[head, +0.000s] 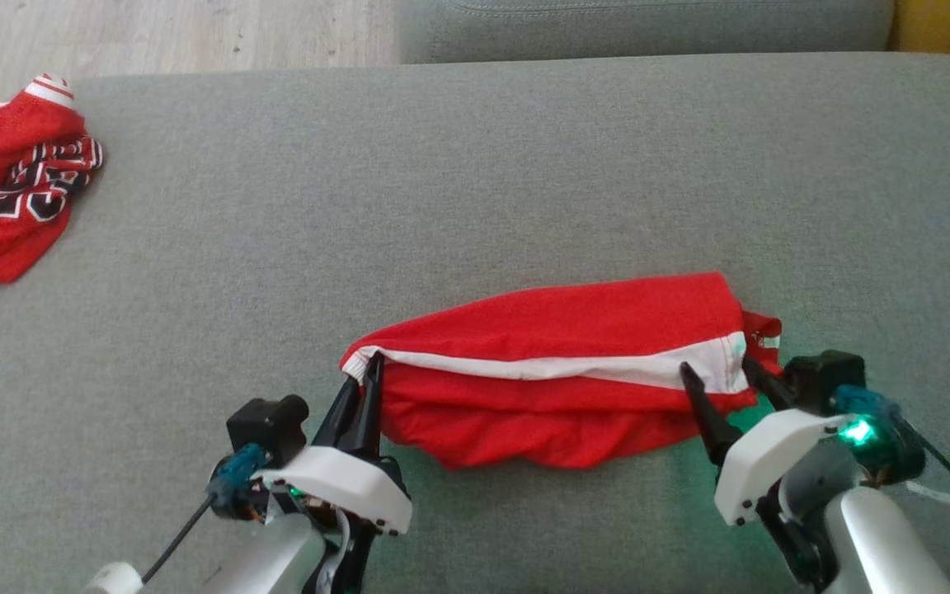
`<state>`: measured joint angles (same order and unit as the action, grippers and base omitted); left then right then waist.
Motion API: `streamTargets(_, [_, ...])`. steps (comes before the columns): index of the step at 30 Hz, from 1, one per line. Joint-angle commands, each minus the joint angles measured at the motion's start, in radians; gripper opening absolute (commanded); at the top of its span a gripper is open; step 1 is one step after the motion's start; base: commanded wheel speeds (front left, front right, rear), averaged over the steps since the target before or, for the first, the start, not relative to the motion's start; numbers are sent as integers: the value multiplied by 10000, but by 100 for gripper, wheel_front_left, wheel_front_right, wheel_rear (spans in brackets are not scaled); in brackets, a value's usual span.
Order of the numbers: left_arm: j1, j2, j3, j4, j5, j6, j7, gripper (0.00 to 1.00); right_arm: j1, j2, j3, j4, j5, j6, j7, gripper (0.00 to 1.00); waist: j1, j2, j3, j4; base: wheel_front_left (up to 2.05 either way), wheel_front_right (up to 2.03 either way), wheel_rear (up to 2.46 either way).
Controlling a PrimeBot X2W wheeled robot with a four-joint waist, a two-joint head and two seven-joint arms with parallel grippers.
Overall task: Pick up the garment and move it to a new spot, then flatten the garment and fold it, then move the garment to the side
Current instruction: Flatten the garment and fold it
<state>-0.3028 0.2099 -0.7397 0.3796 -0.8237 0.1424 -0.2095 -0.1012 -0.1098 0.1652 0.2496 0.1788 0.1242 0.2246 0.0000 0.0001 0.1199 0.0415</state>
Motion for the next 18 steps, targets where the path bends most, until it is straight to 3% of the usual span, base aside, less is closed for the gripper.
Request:
streamTargets(1, [-504,166,306,-249,-42,43,-89,0,-453,21,16,-130,131,65,-75,100,0,-1,-20,27,0,0,0])
streamTargets(8, [-439,211,267,-246,-73,65,-82,0,-660,-30,414,140,396,65,-194,100,0,-1,-119,33,0,0,0])
streamTargets(9, [-429,218,264,-249,-78,69,-81,0,-688,-37,470,165,431,65,-217,94,0,-1,-132,27,0,0,0])
streamTargets(10, [-429,218,264,-249,-78,69,-81,0,-688,-37,470,165,431,65,-217,94,0,-1,-132,27,0,0,0])
streamTargets(12, [-406,230,255,-257,-90,73,-79,0,-737,-31,538,208,478,65,-244,66,0,-1,-161,12,0,0,0])
streamTargets(13, [-396,234,247,-262,-95,74,-76,0,-769,-34,556,234,478,65,-262,44,0,-1,-174,7,0,0,0])
streamTargets(15, [-383,243,237,-270,-105,72,-73,0,-842,-29,575,317,479,65,-295,30,0,-1,-196,-2,0,0,0])
streamTargets(16, [-382,248,235,-272,-110,72,-73,0,-891,-24,579,383,491,65,-315,17,0,-1,-206,-5,0,0,0])
streamTargets(18, [-385,259,241,-275,-122,77,-76,0,-997,-23,598,536,517,65,-372,0,0,-1,-228,-14,0,0,0])
